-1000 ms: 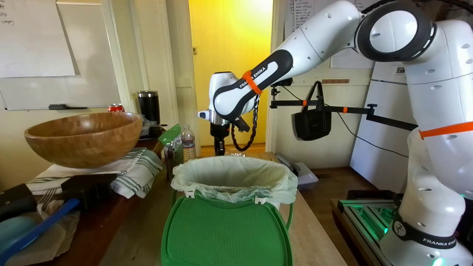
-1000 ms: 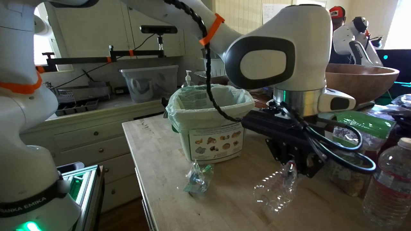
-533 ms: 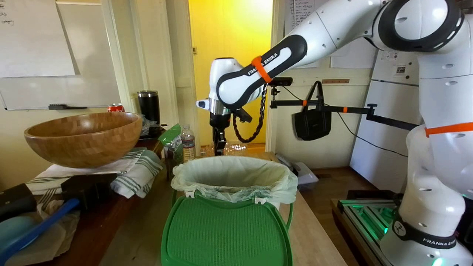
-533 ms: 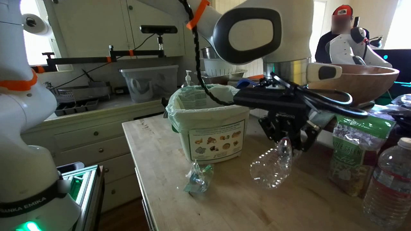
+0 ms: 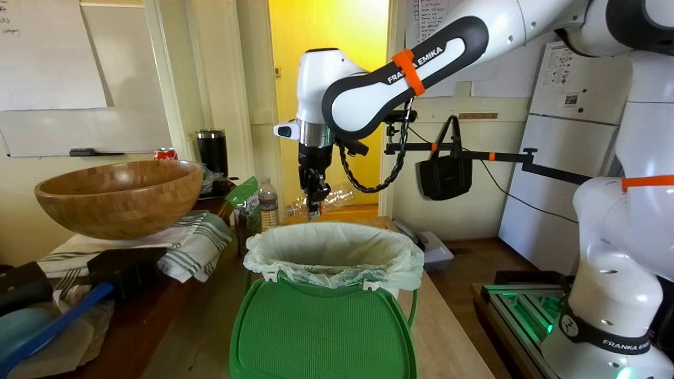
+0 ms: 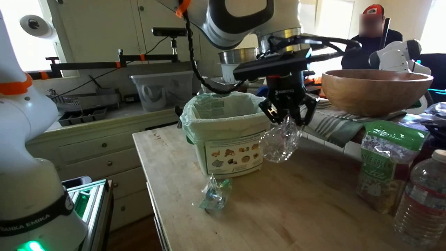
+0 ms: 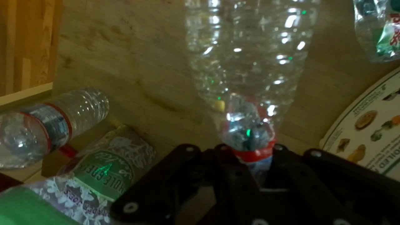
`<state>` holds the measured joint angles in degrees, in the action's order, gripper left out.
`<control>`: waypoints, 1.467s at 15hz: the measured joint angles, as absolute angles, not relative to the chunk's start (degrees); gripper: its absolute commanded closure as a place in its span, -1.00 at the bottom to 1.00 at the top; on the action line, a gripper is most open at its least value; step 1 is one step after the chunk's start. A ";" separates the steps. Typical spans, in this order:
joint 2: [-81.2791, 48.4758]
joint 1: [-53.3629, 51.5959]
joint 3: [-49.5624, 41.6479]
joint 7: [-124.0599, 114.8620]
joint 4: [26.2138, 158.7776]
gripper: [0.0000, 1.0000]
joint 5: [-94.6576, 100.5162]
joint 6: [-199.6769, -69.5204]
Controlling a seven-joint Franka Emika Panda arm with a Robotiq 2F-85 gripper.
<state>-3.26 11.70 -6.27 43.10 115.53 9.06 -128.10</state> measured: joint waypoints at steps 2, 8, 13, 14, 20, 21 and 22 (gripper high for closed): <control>-1.00 10.09 -5.85 43.10 116.86 0.79 11.88 -128.07; 4.92 6.42 -4.26 43.45 120.53 0.75 20.16 -128.06; 9.12 3.92 -2.40 45.09 123.73 0.66 26.14 -128.06; 9.78 3.45 -1.93 45.36 124.34 0.63 27.58 -128.06; 11.89 0.99 0.85 47.14 128.22 0.51 37.64 -128.08; 11.90 0.63 1.25 47.20 128.80 0.50 39.62 -128.14; 11.89 0.27 1.68 47.20 129.47 0.46 41.78 -128.24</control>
